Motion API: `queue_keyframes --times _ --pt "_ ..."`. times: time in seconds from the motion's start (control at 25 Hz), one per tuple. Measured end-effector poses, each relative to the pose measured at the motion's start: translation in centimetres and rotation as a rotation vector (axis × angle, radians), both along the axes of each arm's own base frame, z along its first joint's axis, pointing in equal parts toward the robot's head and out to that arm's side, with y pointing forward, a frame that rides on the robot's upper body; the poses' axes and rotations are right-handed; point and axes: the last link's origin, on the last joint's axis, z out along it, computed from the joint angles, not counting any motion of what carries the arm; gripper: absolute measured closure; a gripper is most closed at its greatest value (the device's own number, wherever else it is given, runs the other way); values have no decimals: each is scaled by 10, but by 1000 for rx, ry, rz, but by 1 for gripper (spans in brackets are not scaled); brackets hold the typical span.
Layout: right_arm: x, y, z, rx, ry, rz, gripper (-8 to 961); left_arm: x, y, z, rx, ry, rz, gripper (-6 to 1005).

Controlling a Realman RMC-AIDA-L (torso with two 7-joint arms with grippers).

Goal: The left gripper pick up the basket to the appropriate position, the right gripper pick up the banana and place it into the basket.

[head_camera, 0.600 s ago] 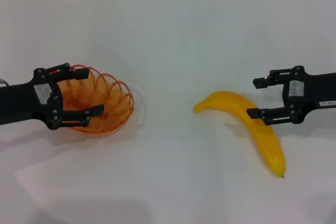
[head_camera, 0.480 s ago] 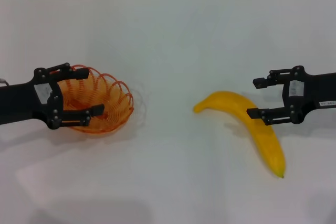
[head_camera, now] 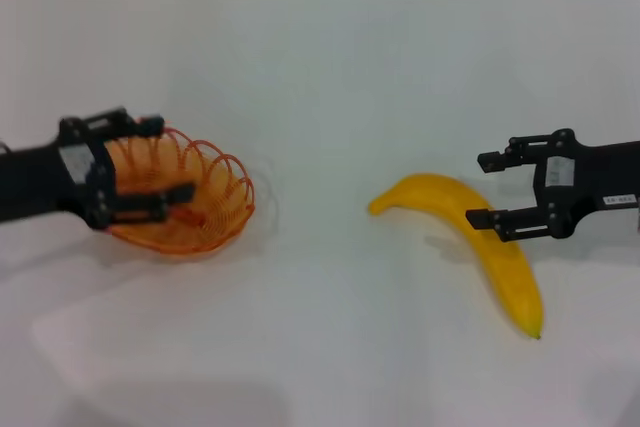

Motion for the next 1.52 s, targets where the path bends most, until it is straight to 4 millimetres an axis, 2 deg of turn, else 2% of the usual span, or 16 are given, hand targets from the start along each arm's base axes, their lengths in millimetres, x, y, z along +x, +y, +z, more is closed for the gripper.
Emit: queue_keyframes --times 0.36,0.76,1.2,1.52 --pt "1 0 -1 -2 1 -5 199 9 17 54 20 27 299 133" --pt "-1 1 -2 -8 -2 2 199 5 41 92 10 61 625 144" --pt "-1 1 -2 -6 -1 2 199 -10 47 89 3 162 755 156" --pt "-3 2 -3 -14 -5 9 200 -8 62 69 -7 202 750 165"
